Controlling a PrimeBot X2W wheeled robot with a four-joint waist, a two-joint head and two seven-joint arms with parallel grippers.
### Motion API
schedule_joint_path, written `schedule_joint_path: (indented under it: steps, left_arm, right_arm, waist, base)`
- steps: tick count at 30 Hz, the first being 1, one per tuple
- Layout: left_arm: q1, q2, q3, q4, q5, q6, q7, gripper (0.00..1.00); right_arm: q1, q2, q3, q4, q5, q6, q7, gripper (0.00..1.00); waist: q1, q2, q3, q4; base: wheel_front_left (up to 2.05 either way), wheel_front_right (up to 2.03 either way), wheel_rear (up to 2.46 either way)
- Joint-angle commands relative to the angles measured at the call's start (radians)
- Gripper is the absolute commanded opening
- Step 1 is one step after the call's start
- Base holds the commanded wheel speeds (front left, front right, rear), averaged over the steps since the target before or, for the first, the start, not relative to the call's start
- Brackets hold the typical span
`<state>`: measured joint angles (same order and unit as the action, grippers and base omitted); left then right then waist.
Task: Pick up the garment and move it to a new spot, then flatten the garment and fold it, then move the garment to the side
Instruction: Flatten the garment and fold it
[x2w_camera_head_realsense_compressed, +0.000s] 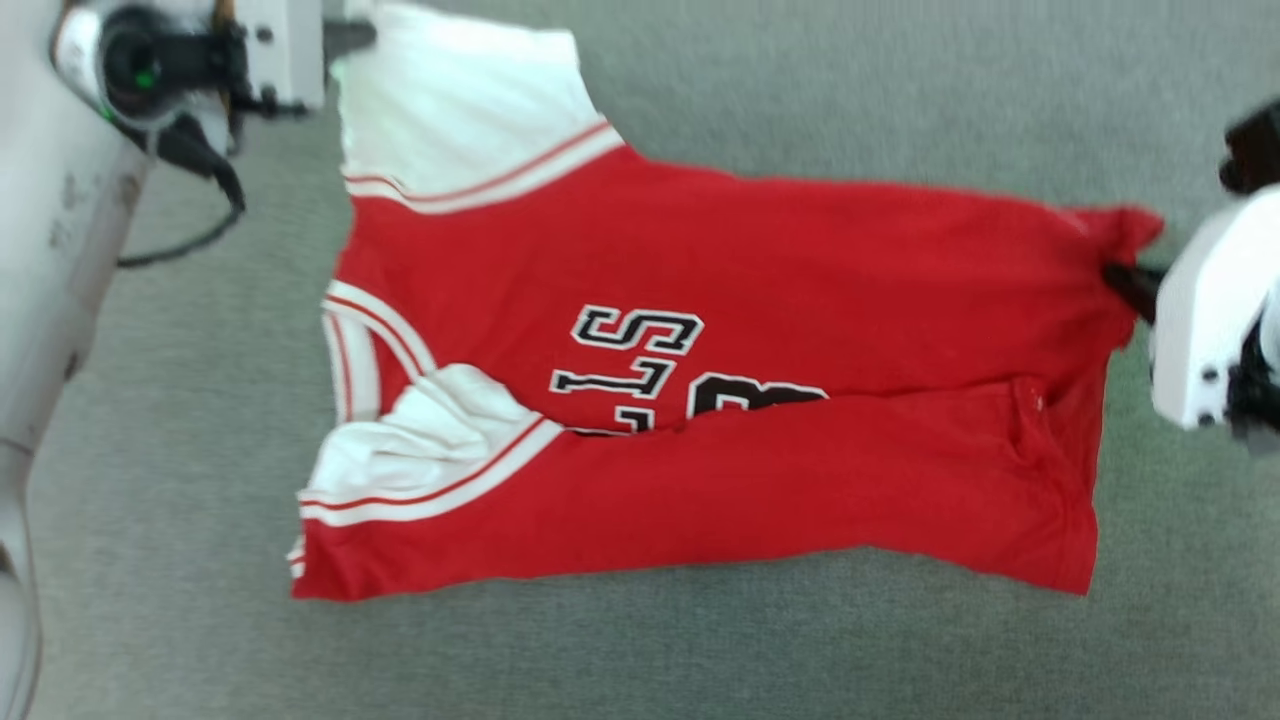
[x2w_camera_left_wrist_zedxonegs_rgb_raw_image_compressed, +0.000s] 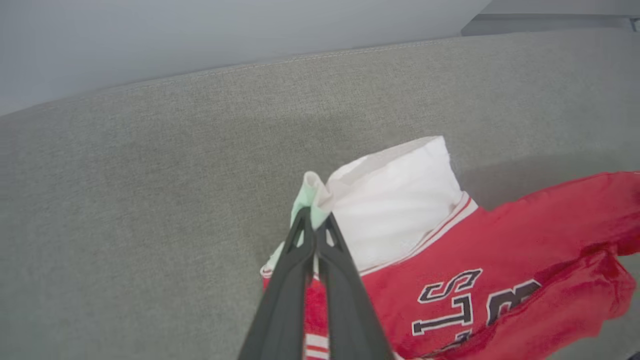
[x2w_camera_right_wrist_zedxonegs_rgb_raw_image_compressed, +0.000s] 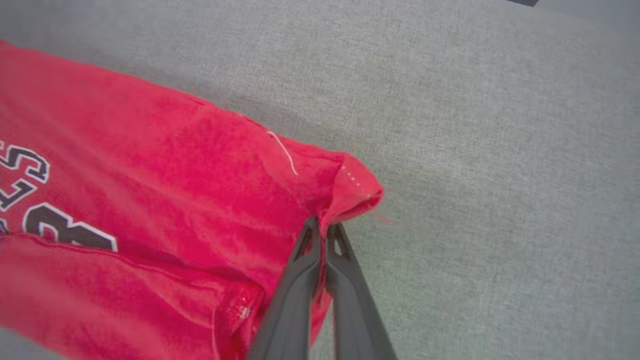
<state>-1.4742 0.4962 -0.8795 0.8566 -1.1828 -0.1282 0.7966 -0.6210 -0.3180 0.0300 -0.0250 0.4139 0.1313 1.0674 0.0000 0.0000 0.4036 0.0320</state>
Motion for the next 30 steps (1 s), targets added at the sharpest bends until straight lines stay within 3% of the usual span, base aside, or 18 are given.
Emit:
schedule_joint_path:
  steps: [1,6,15,19,25,26,27,28,30]
  left_arm:
    - [0.024,0.01,-0.004,-0.014,-0.004,-0.003,0.009,0.0]
    - [0.115,0.068,-0.019,-0.123,-0.018,0.046,0.06,0.0]
    - [0.405,0.19,-0.04,-0.474,-0.097,0.237,0.124,0.0]
    - [0.521,0.212,-0.042,-0.585,-0.137,0.303,0.119,0.0]
    - [0.597,0.217,-0.049,-0.638,-0.156,0.35,0.098,0.0]
    - [0.604,0.214,-0.047,-0.634,-0.162,0.354,0.096,0.06]
    - [0.609,0.212,-0.049,-0.632,-0.161,0.358,0.094,0.24]
    - [0.61,0.213,-0.051,-0.629,-0.154,0.357,0.091,0.54]
    - [0.612,0.212,-0.05,-0.619,-0.156,0.363,0.094,0.97]
  right_arm:
    - [0.03,-0.009,-0.01,-0.009,0.009,-0.001,-0.001,0.0]
    - [0.148,-0.037,-0.027,-0.058,0.048,-0.001,0.006,0.0]
    - [0.335,-0.027,-0.076,-0.134,0.085,-0.001,0.041,0.0]
    - [0.378,-0.007,-0.084,-0.146,0.085,-0.001,0.042,0.0]
    - [0.408,0.014,-0.074,-0.138,0.086,-0.001,0.052,0.0]
    - [0.41,0.015,-0.071,-0.134,0.083,-0.001,0.056,0.0]
    - [0.411,0.02,-0.069,-0.129,0.084,-0.001,0.06,0.0]
    - [0.41,0.021,-0.067,-0.127,0.083,-0.001,0.065,0.0]
    - [0.408,0.019,-0.06,-0.119,0.076,-0.001,0.073,0.0]
  waist:
    - [0.0,0.0,-0.1,0.061]
    - [0.0,0.0,-0.17,0.086]
    - [0.0,0.0,-0.22,0.103]
    - [0.0,0.0,-0.221,0.098]
    - [0.0,0.0,-0.211,0.086]
    - [0.0,0.0,-0.21,0.084]
    - [0.0,0.0,-0.21,0.082]
    - [0.0,0.0,-0.209,0.08]
    - [0.0,0.0,-0.209,0.077]
  base:
    - [0.0,0.0,0.0]
    - [0.0,0.0,0.0]
    - [0.0,0.0,0.0]
    - [0.0,0.0,0.0]
    - [0.0,0.0,0.0]
    - [0.0,0.0,0.0]
    - [0.0,0.0,0.0]
    - [0.0,0.0,0.0]
    - [0.0,0.0,0.0]
